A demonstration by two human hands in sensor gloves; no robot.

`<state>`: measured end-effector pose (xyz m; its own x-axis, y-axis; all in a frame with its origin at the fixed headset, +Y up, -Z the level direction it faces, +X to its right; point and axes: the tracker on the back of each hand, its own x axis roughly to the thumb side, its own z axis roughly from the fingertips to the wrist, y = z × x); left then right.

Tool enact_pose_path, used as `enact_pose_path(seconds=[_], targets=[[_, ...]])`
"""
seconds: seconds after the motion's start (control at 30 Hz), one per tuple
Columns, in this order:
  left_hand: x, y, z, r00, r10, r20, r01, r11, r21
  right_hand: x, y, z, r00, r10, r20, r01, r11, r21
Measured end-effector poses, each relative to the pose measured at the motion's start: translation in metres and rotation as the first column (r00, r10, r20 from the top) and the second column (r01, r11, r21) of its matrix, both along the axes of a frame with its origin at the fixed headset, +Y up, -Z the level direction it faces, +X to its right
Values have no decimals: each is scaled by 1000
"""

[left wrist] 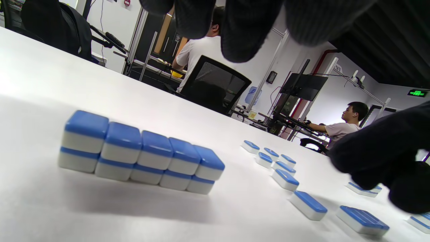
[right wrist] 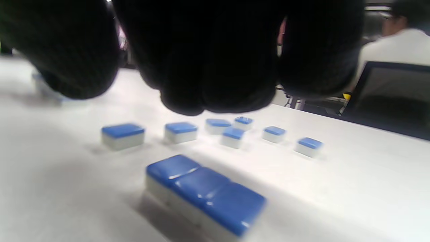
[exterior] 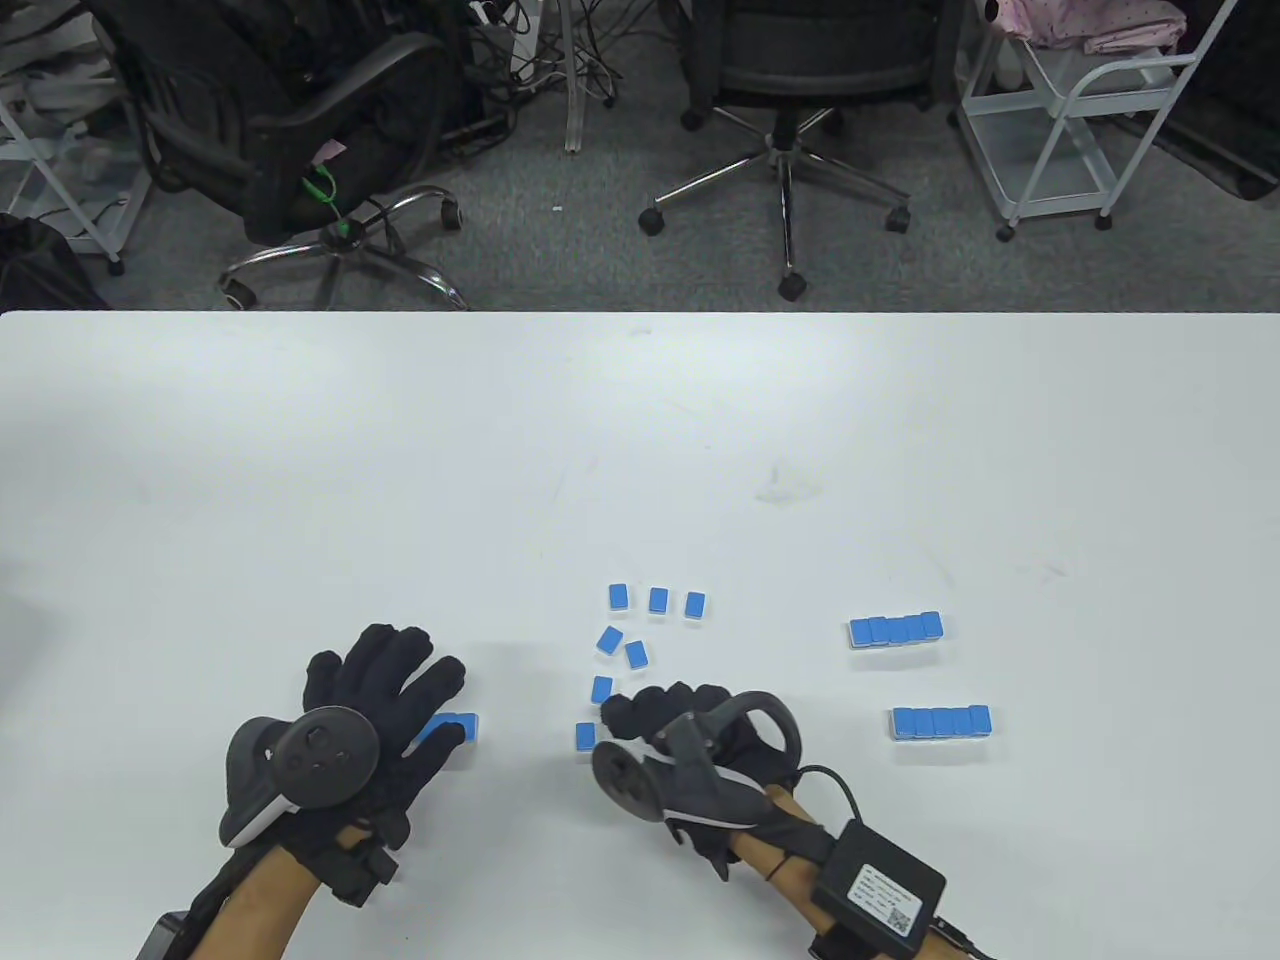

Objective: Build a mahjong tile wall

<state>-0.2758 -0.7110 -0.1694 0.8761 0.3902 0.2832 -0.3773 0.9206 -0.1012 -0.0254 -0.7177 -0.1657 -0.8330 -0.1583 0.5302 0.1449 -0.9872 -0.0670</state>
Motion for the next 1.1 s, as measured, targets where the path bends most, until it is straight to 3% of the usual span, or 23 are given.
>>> enact_pose_path(seconds=[0.17, 0.33, 0.5, 0.67, 0.8, 0.93, 1.1], targets=[[-1, 1, 1, 1000, -3, 2, 3, 1000, 7, -46, -24, -6, 963, 267, 29, -267, 964, -5], [-2, 3, 0, 1000, -3, 4, 3, 1000, 20, -50, -25, -11, 973, 228, 44, -225, 973, -54], [1, 2, -3, 1000, -8, 14, 7, 1000, 18, -44, -23, -5, 972, 234, -21, -235, 972, -15], [1, 2, -3, 1000, -8, 16, 8, 1000, 15, 1, 9, -16, 996, 70, 61, -66, 996, -59], [2, 1, -3, 1000, -7, 17, 7, 1000, 12, 67, 29, -29, 976, -11, 218, 35, 994, -106], [3, 1, -4, 1000, -10, 18, 10, 1000, 10, 104, 16, -26, 955, -9, 297, 63, 983, -172], [2, -2, -2, 1000, -1, 8, 1, 1000, -14, 95, -18, -18, 958, 33, 286, 43, 965, -257]])
